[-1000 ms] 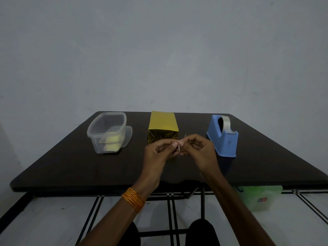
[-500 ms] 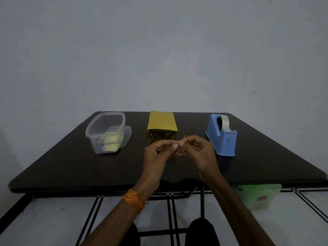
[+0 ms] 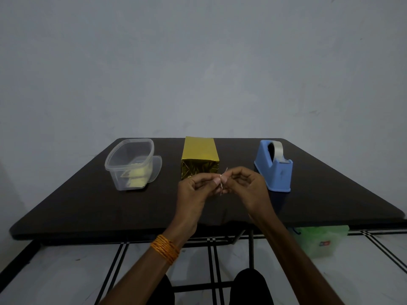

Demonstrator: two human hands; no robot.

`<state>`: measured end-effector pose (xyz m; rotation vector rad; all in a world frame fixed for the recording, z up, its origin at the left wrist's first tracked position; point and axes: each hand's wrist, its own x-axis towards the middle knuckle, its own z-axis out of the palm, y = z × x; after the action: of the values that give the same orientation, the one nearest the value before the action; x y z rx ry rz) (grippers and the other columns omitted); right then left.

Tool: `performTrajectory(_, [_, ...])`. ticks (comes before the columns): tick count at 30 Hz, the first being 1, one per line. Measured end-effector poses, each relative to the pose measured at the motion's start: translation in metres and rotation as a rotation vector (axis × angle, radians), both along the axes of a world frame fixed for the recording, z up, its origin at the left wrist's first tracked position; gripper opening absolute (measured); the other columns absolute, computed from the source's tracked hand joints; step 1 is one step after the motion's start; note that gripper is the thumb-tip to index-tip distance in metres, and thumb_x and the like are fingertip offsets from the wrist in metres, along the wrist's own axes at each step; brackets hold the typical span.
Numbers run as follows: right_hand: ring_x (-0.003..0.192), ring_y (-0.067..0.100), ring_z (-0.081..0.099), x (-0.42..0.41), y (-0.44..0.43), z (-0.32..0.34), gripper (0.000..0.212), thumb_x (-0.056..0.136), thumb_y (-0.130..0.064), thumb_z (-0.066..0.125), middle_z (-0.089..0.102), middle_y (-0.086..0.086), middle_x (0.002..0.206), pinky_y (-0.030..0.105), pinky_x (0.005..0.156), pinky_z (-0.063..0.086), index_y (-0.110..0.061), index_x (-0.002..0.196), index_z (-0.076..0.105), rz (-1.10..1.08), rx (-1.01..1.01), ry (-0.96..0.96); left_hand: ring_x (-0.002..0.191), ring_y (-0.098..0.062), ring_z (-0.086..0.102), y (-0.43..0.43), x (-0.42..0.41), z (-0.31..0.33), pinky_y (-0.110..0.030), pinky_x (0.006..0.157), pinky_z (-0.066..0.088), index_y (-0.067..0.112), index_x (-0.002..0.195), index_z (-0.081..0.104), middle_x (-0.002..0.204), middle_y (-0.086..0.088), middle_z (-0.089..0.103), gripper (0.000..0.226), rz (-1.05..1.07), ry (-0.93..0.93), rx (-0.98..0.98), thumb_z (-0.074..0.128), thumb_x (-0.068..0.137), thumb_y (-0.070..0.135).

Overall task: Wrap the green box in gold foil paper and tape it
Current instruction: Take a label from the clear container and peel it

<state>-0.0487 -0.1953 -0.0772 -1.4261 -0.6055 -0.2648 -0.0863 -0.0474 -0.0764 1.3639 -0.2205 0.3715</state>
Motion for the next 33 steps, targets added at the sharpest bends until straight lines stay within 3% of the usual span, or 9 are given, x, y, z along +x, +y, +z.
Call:
performTrajectory(4, [0.075,0.029,0.069,0.000,-0.002,0.002,0.006,0.089,0.001,0.066,0.070,0.023,0.085,0.030,0.067,0.060,0.006,0.093,0.067,0.003,-0.029,-0.002,0.091,-0.022,0.072,0.000,-0.001,-0.001,-0.026,0.079,0.059,0.002,0.103,0.073,0.095,-0.010,0.076,0.016,-0.015,0.023,-0.017,0.065,0.090,0.007])
performTrajectory(9, [0.069,0.021,0.067,-0.002,0.001,0.000,0.006,0.089,0.005,0.064,0.070,0.015,0.079,0.026,0.063,0.058,0.001,0.088,0.067,-0.038,-0.026,0.009,0.086,-0.026,0.072,-0.003,0.000,0.001,-0.033,0.079,0.060,0.002,0.100,0.074,0.090,-0.012,0.075,0.016,-0.006,0.033,0.000,0.066,0.090,0.012])
performTrajectory(13, [0.069,0.019,0.067,-0.005,0.002,0.001,0.006,0.089,0.005,0.065,0.070,0.009,0.078,0.025,0.063,0.058,-0.001,0.088,0.068,-0.020,-0.017,0.024,0.081,-0.023,0.072,-0.001,0.000,0.003,-0.029,0.074,0.060,-0.003,0.096,0.074,0.088,-0.016,0.075,0.016,0.000,0.036,-0.021,0.068,0.089,0.010])
performTrajectory(18, [0.071,0.021,0.068,-0.008,0.002,0.002,0.005,0.090,0.004,0.064,0.070,0.015,0.082,0.026,0.065,0.058,0.001,0.089,0.068,0.004,0.009,0.034,0.078,-0.020,0.071,-0.001,-0.001,0.005,-0.026,0.072,0.060,0.002,0.092,0.075,0.086,-0.016,0.074,0.011,-0.011,0.033,-0.029,0.065,0.091,0.007])
performTrajectory(24, [0.085,0.028,0.069,-0.009,0.002,0.002,0.009,0.090,0.000,0.066,0.072,0.011,0.091,0.028,0.073,0.059,-0.005,0.095,0.071,-0.036,-0.028,-0.018,0.088,-0.029,0.072,0.000,-0.004,0.006,-0.036,0.079,0.060,0.003,0.097,0.074,0.091,-0.013,0.075,0.014,0.009,0.013,-0.002,0.069,0.088,0.012])
performTrajectory(27, [0.092,0.022,0.069,-0.009,0.001,0.001,0.013,0.088,-0.001,0.068,0.073,0.007,0.096,0.031,0.080,0.059,-0.009,0.097,0.073,-0.059,-0.058,-0.043,0.089,-0.031,0.072,0.001,-0.005,0.008,-0.038,0.080,0.060,0.001,0.097,0.073,0.091,-0.013,0.075,0.014,0.016,0.007,-0.005,0.071,0.085,0.009])
performTrajectory(29, [0.097,0.016,0.068,-0.010,0.000,0.001,0.015,0.087,-0.002,0.070,0.073,0.003,0.099,0.029,0.086,0.056,-0.009,0.099,0.073,-0.081,-0.085,-0.064,0.089,-0.030,0.072,0.001,-0.005,0.009,-0.035,0.078,0.061,0.000,0.098,0.073,0.091,-0.013,0.075,0.013,0.027,0.011,-0.021,0.068,0.087,0.007])
performTrajectory(33, [0.095,0.009,0.069,-0.015,0.000,0.004,0.017,0.085,0.002,0.071,0.074,0.001,0.097,0.017,0.083,0.052,-0.007,0.098,0.073,-0.080,-0.067,-0.079,0.090,-0.024,0.072,0.000,-0.005,0.010,-0.029,0.077,0.060,0.002,0.100,0.073,0.092,-0.010,0.075,0.014,0.032,-0.001,-0.018,0.065,0.090,0.006])
